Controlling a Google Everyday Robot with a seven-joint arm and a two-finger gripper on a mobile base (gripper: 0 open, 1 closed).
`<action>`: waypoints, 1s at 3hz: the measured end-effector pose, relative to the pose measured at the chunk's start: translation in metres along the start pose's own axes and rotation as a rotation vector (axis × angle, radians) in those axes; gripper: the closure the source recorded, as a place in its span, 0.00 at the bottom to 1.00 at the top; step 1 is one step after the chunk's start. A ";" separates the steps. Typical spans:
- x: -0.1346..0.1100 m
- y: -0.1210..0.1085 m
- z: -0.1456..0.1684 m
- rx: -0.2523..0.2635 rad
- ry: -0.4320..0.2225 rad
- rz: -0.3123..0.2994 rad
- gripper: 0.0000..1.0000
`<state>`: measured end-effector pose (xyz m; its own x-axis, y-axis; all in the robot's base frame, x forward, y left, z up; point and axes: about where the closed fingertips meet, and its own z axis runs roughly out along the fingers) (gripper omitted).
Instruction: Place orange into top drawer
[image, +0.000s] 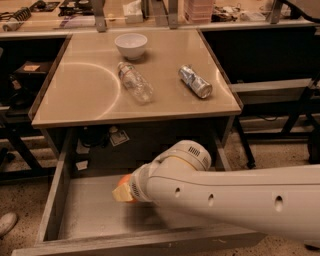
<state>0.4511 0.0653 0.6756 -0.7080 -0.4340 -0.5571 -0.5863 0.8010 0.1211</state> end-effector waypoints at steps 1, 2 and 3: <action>0.013 -0.008 0.015 0.002 0.008 0.037 1.00; 0.021 -0.012 0.028 -0.010 0.010 0.068 1.00; 0.027 -0.014 0.042 -0.031 0.009 0.094 1.00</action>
Offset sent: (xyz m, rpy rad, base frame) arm 0.0038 0.0024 -0.0723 0.0505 0.0678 -0.0766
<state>0.4571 0.0598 0.6243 -0.7640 -0.3611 -0.5347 -0.5287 0.8254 0.1979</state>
